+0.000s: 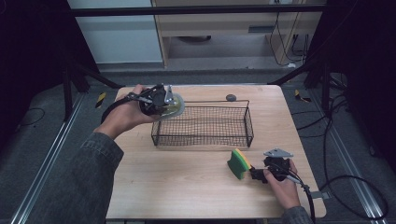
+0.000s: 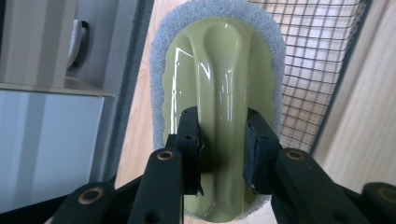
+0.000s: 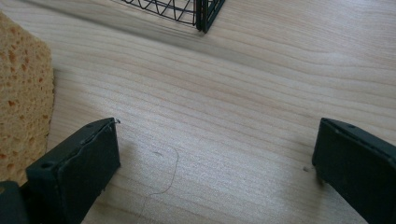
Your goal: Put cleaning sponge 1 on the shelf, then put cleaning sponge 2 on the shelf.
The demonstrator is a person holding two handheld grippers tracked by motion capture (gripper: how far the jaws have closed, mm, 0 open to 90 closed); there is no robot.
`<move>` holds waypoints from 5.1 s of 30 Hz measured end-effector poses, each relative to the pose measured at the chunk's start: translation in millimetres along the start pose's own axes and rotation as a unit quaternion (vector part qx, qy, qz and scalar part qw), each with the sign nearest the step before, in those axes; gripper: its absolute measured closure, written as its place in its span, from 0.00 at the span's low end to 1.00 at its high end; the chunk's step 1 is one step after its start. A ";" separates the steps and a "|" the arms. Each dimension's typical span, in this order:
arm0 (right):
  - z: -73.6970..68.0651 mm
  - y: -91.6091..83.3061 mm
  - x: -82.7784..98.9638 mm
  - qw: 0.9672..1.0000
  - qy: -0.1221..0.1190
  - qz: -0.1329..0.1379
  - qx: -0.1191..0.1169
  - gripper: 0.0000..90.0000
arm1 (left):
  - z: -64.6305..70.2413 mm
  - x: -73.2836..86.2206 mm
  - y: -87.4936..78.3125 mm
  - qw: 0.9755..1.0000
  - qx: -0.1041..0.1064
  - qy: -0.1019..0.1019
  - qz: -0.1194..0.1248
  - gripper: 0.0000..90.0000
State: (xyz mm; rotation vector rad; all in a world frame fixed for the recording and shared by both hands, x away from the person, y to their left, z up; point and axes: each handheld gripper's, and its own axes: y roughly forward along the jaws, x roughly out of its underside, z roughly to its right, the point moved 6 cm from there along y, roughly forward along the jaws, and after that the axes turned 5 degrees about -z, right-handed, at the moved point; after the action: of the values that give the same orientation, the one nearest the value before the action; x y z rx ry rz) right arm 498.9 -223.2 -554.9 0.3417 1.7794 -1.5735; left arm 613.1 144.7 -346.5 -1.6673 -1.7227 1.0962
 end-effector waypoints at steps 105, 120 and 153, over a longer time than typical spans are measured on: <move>-0.3 0.3 -0.2 1.000 -0.001 -0.003 -0.002 0.01 | 40.8 -0.4 102.3 0.990 0.139 0.009 -0.031 0.73; -1.0 0.0 -0.4 1.000 0.003 -0.003 -0.005 0.01 | 27.8 2.6 58.3 0.992 0.111 -0.057 0.017 0.52; -0.2 -0.5 -0.7 1.000 0.000 -0.005 -0.003 0.03 | 99.8 83.6 34.1 0.945 0.086 -0.310 0.053 0.04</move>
State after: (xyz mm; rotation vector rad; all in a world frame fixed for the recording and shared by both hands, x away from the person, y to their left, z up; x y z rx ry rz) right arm 499.0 -222.9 -554.0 0.3313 1.7867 -1.5750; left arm 541.5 203.5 -444.0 -1.4005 -1.8299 1.9177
